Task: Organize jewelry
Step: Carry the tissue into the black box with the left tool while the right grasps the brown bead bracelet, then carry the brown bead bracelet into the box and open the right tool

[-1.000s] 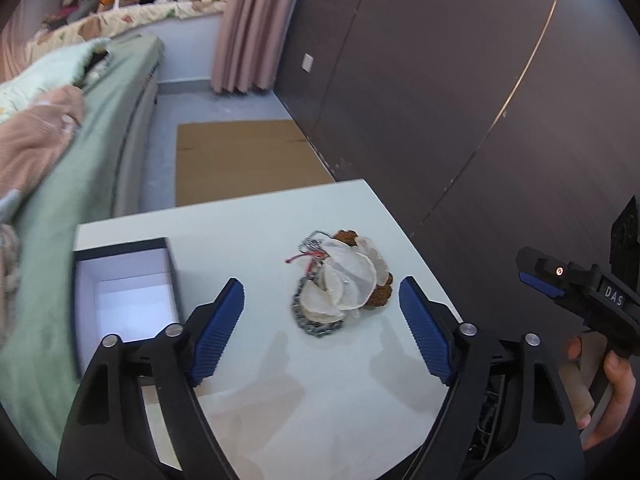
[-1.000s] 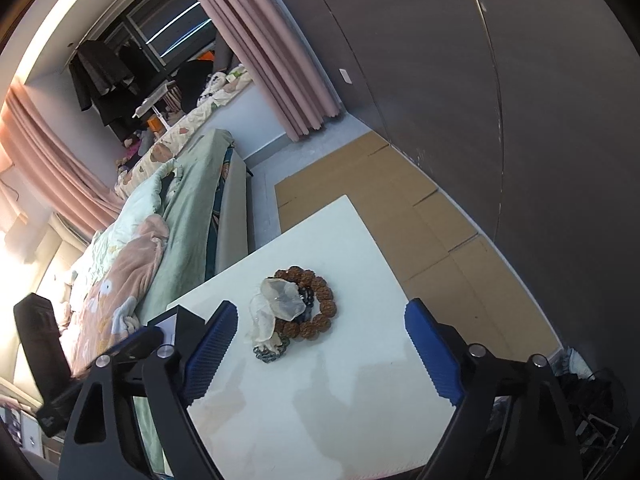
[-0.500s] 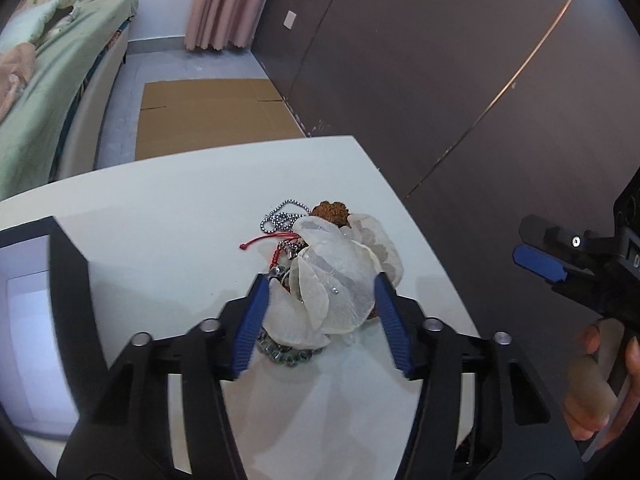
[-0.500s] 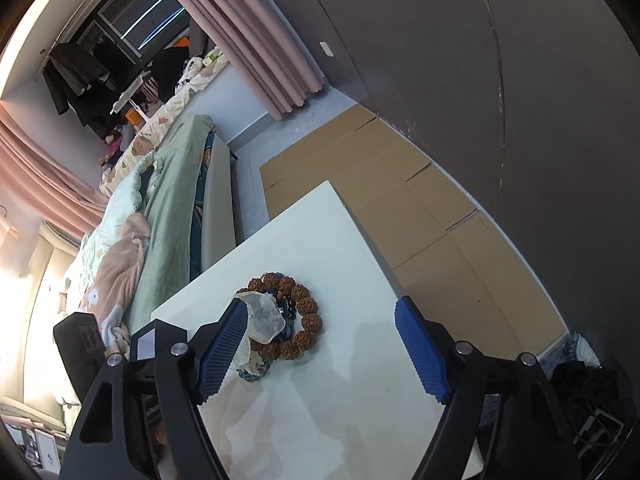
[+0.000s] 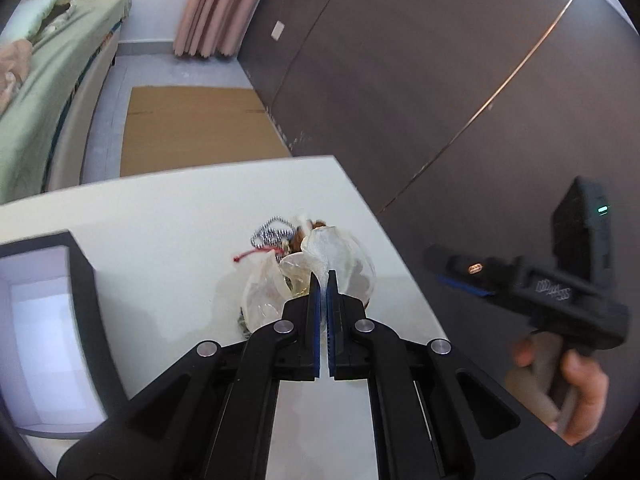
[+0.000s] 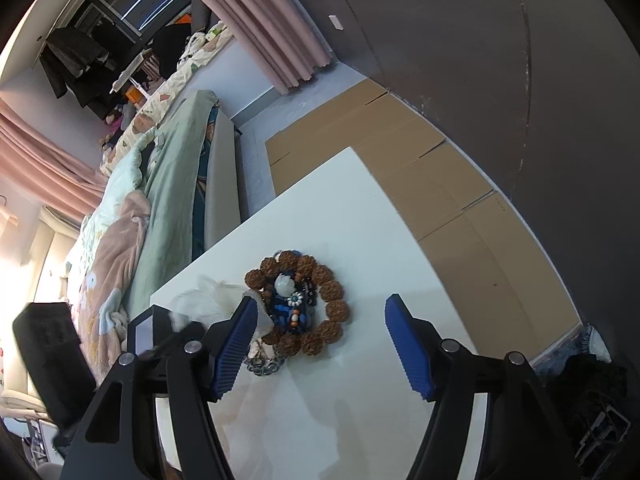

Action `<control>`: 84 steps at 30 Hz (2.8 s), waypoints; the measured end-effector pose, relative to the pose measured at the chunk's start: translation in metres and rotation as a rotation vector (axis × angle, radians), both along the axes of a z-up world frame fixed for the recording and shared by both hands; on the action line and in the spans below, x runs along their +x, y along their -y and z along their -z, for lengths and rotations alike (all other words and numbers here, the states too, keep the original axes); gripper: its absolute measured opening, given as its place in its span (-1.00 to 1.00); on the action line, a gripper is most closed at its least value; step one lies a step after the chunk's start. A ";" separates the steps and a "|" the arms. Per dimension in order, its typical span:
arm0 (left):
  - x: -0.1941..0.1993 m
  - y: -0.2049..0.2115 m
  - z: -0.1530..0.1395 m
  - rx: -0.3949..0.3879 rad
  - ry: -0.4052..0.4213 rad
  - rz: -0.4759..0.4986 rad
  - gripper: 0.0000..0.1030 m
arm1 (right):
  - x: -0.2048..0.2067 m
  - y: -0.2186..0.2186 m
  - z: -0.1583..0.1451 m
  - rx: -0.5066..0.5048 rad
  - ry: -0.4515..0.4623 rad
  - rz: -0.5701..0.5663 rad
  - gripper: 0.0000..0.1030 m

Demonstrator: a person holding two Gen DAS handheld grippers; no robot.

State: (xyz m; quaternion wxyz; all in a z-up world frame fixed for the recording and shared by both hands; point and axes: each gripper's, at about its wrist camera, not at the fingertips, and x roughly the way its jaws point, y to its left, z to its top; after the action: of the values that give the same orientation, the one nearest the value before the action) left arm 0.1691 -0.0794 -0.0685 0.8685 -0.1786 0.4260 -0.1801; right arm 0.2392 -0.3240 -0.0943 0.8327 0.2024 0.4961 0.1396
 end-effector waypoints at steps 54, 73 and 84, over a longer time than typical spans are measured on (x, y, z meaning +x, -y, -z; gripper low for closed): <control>-0.067 -0.176 -0.043 0.018 0.065 -0.333 0.33 | -0.029 -0.125 -0.056 0.283 0.215 -0.221 -0.64; -0.083 -0.224 -0.045 -0.015 0.063 -0.469 0.44 | -0.040 -0.185 -0.056 0.292 0.216 -0.337 0.35; -0.063 -0.172 -0.042 0.008 0.065 -0.366 0.44 | -0.034 -0.095 -0.053 0.232 0.201 -0.157 0.35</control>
State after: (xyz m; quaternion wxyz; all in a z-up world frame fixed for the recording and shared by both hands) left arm 0.1058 0.0929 -0.0264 0.9007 -0.2438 0.3587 -0.0233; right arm 0.2051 -0.2287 -0.0416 0.8358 0.2428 0.4051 0.2799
